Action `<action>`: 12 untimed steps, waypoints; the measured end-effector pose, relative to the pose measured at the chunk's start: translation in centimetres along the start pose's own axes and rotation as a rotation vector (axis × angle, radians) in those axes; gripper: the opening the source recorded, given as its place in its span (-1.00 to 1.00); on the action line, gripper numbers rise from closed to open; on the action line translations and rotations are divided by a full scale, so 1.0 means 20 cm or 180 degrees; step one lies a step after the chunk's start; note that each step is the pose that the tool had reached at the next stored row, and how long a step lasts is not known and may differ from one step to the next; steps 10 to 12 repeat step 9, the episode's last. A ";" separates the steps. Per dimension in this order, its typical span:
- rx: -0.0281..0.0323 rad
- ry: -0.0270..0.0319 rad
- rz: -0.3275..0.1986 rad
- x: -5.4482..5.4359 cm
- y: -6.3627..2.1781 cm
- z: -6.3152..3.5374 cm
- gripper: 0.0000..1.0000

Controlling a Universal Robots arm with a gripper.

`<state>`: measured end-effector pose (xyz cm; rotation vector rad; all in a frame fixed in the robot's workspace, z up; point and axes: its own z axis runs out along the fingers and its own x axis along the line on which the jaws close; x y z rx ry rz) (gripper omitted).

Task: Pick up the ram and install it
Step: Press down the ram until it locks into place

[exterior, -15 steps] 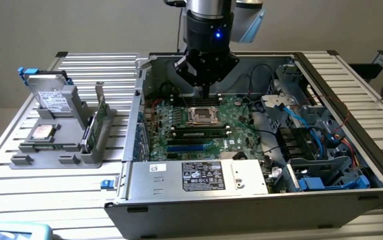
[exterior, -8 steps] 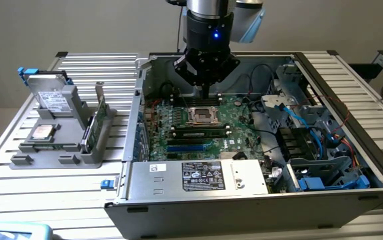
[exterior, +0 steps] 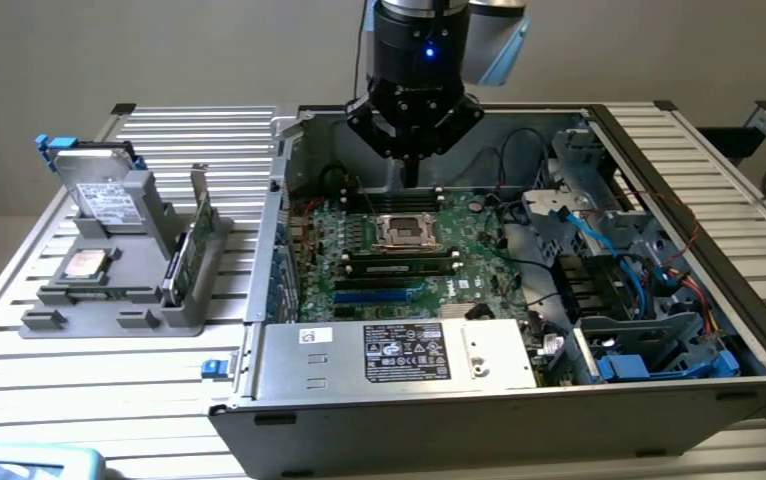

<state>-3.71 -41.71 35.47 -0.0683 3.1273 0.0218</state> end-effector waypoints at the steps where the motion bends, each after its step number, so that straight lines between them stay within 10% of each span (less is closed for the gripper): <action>1: -0.0001 0.0000 0.0033 0.00 0.000 -0.010 -0.79; 12: 0.0012 -0.0001 0.0124 0.00 0.002 -0.021 -0.79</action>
